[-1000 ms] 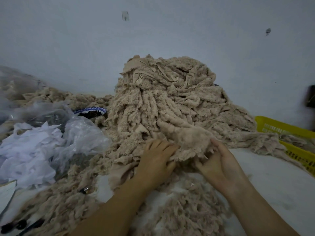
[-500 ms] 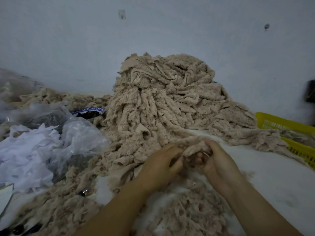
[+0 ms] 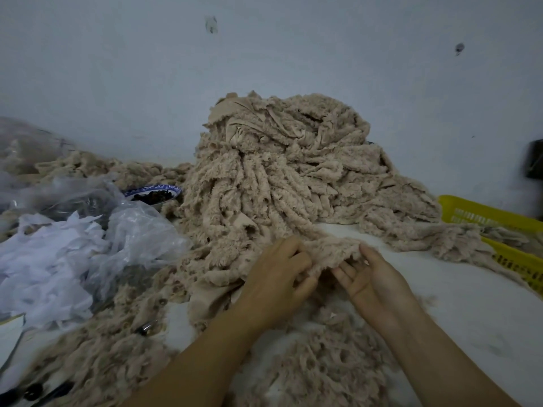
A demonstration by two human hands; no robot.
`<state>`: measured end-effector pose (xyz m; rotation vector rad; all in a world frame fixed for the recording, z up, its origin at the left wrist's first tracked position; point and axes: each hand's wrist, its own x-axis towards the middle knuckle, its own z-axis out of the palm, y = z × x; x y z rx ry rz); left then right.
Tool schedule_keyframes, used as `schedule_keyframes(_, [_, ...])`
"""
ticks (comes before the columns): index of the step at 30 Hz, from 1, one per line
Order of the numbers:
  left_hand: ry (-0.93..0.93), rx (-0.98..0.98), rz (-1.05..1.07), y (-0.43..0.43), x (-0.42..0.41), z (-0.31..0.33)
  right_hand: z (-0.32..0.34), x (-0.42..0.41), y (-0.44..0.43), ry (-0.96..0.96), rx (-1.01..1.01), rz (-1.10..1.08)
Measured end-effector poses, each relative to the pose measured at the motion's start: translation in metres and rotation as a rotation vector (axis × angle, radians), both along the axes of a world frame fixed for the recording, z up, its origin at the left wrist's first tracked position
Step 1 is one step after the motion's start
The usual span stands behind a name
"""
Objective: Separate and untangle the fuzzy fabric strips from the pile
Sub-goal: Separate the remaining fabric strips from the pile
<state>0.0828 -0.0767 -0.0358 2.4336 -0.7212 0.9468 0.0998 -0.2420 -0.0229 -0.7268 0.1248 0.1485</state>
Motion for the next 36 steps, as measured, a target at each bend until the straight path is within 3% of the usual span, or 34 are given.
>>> schedule_keyframes(2, [0.037, -0.085, 0.005, 0.004, 0.002, -0.002, 0.001, 0.0, -0.001, -0.01, -0.029, 0.007])
schedule_keyframes(5, [0.159, -0.296, -0.042, 0.005, 0.0, -0.001, 0.001, -0.002, -0.001, -0.041, -0.258, 0.018])
schedule_keyframes(8, [0.349, -0.492, -0.039, 0.002, -0.002, 0.002, 0.001, -0.004, 0.001, -0.081, -0.49, 0.032])
schedule_keyframes(11, [0.54, -0.656, -0.04, 0.004, -0.003, 0.004, 0.003, -0.006, 0.003, -0.127, -0.554, -0.021])
schedule_keyframes(16, [0.71, -0.869, -0.094, 0.005, -0.006, 0.008, -0.001, -0.012, 0.006, -0.422, -0.856, -0.14])
schedule_keyframes(21, [0.749, -0.873, -0.122, 0.001, -0.009, 0.009, -0.008, -0.016, 0.014, -0.641, -1.105, 0.07])
schedule_keyframes(27, [0.762, -0.928, -0.171, 0.003, -0.008, 0.009, -0.014, -0.012, 0.018, -0.774, -1.322, 0.036])
schedule_keyframes(31, [0.729, -0.83, -0.239, 0.007, -0.008, 0.011, -0.014, -0.008, 0.015, -0.661, -1.39, -0.068])
schedule_keyframes(36, [0.723, -0.675, -0.168, 0.014, -0.002, 0.006, -0.015, -0.003, 0.004, -0.527, -1.257, -0.055])
